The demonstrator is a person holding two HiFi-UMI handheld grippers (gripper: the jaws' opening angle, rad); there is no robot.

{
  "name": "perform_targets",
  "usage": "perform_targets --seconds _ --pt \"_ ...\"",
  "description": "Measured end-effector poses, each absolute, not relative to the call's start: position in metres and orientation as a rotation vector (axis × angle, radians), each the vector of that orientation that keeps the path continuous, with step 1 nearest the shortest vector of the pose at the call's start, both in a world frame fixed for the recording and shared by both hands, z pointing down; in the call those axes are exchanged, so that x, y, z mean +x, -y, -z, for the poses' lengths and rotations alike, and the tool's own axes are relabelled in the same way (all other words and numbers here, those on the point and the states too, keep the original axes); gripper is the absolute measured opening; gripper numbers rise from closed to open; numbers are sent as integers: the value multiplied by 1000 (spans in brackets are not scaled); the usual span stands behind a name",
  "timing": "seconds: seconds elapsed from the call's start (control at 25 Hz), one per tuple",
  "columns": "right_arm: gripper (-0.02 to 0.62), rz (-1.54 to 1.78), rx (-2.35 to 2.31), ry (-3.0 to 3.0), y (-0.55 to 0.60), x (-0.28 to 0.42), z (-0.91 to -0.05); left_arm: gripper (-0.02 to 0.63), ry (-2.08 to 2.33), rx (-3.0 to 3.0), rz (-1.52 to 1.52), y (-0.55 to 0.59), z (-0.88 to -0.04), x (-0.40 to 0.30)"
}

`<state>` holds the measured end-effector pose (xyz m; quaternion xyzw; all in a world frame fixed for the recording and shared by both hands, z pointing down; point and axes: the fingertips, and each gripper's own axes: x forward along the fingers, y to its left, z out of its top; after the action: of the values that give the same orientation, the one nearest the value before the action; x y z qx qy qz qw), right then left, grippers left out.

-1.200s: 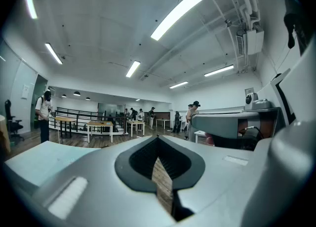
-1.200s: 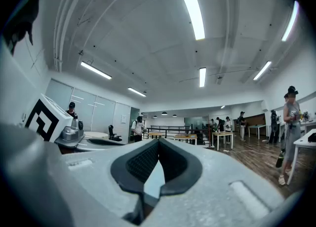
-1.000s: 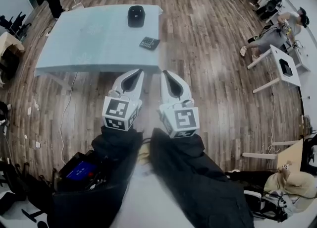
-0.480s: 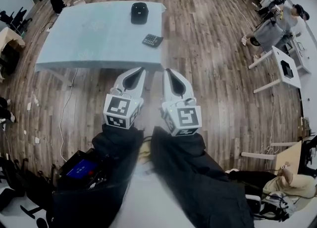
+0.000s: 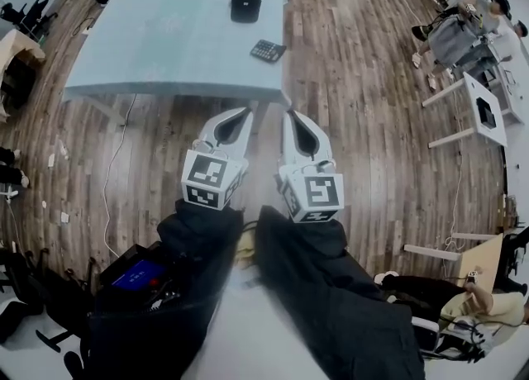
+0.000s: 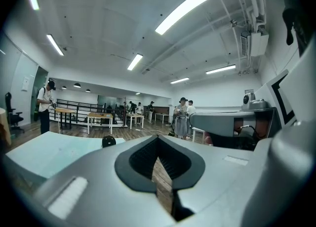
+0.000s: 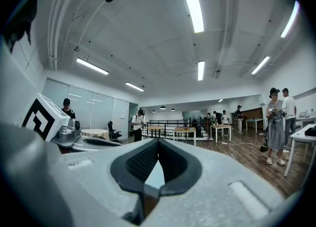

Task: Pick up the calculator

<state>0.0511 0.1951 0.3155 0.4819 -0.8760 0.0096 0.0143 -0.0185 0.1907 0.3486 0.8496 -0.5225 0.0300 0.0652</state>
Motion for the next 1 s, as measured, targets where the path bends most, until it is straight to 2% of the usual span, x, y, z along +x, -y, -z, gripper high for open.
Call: perform_targets --seconds 0.68,1.0 --pt "-2 -85 1440 2669 -214 7 -368 2 1539 2479 -143 -212 -404 -63" --pt "-2 -33 1465 2647 -205 20 -375 2 1508 2477 -147 -200 -411 -56"
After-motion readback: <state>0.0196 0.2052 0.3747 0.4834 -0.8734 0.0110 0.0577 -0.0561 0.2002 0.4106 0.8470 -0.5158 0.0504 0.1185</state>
